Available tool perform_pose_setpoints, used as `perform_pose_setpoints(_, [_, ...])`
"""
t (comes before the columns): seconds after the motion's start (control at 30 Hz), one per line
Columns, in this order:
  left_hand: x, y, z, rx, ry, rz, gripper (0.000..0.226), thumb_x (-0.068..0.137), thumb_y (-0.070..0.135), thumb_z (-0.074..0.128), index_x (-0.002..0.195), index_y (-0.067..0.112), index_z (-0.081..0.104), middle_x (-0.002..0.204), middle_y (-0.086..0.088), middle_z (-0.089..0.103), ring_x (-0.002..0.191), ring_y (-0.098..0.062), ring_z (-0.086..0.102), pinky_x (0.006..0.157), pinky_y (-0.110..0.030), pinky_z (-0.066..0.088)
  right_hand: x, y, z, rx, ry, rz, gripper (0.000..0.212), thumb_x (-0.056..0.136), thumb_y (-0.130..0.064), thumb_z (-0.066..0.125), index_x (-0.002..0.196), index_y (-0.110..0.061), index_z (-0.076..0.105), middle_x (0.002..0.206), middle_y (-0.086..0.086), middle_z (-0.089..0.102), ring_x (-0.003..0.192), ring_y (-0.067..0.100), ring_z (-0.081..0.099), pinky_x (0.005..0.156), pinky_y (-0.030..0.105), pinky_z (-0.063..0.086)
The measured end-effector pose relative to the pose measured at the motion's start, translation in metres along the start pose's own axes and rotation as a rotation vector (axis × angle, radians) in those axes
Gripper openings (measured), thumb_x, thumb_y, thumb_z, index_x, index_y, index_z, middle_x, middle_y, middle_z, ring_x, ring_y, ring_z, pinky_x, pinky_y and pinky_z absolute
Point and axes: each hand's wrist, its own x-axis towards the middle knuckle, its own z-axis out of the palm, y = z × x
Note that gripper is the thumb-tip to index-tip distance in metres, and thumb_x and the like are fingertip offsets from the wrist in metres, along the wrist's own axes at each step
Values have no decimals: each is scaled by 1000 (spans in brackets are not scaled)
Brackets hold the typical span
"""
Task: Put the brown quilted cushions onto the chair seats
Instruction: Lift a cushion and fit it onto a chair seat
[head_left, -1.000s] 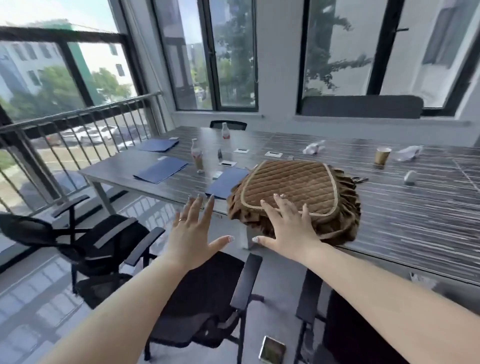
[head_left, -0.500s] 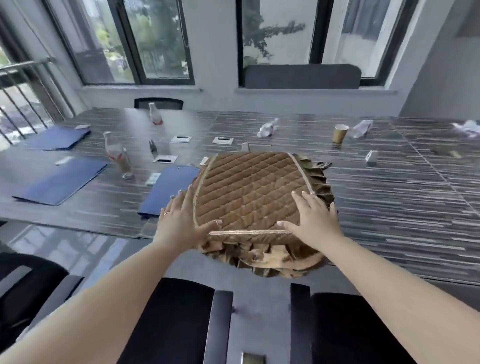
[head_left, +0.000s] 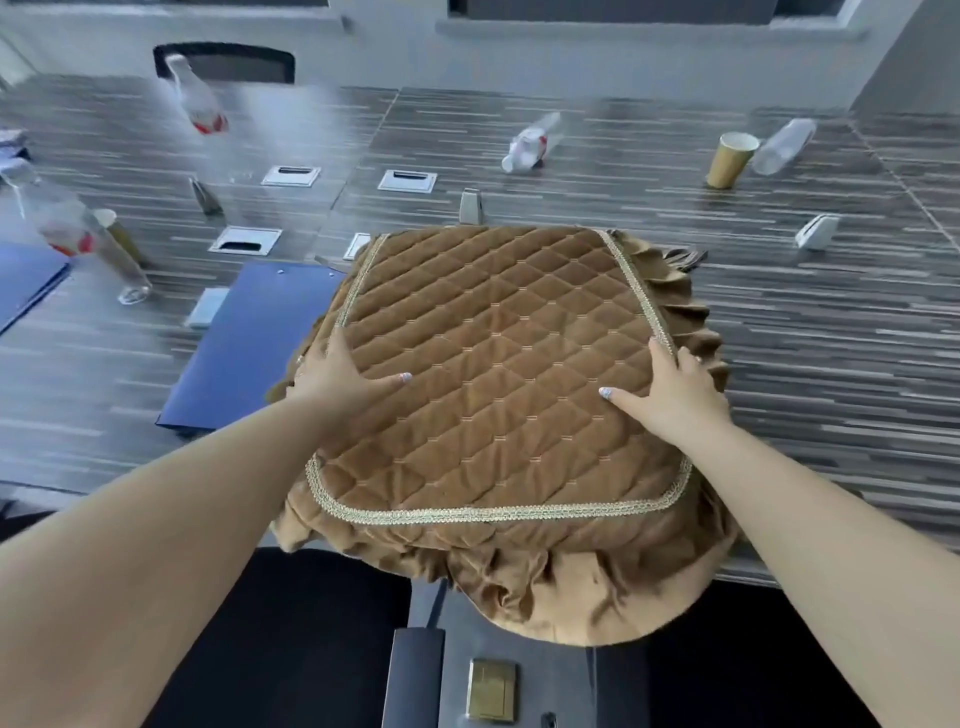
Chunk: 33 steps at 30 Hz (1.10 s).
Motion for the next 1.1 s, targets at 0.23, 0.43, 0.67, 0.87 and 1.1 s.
perform_pose_setpoints(0.23, [28, -8, 17, -94, 33, -199, 122, 60, 69, 73, 153, 30, 3, 157, -19, 18, 143, -41, 19, 113, -55, 23, 23, -5, 9, 184, 32, 83, 102, 67, -71, 63, 149, -33, 15, 145, 18, 32, 131, 38, 37, 106, 50, 35])
perform_pose_setpoints(0.43, [27, -11, -9, -266, 207, -265, 115, 66, 52, 80, 153, 26, 10, 149, -22, 25, 141, -42, 18, 111, -54, 24, 13, -13, 2, 278, 210, 54, 85, 72, -51, 73, 144, -34, 31, 139, 17, 32, 121, 38, 45, 96, 44, 42])
perform_pose_setpoints(0.67, [-11, -35, -30, -347, 263, -183, 105, 72, 45, 78, 153, 24, 15, 150, -8, 39, 141, -40, 22, 111, -47, 26, -16, -24, -16, 371, 331, -22, 66, 80, -34, 73, 138, -35, 43, 125, 14, 42, 108, 35, 53, 95, 39, 43])
perform_pose_setpoints(0.87, [-73, -82, -76, -378, 391, -158, 93, 63, 53, 79, 142, 27, 38, 138, -9, 52, 132, -39, 39, 105, -46, 34, -76, -59, -37, 395, 386, -152, 66, 81, -33, 72, 140, -32, 43, 125, 12, 41, 107, 31, 51, 92, 37, 41])
perform_pose_setpoints(1.1, [-179, -174, -133, -454, 518, -127, 79, 58, 54, 78, 126, 26, 48, 122, -12, 61, 116, -32, 55, 97, -45, 44, -182, -117, -39, 424, 389, -311, 67, 81, -37, 70, 141, -32, 41, 124, 17, 41, 109, 31, 49, 94, 36, 40])
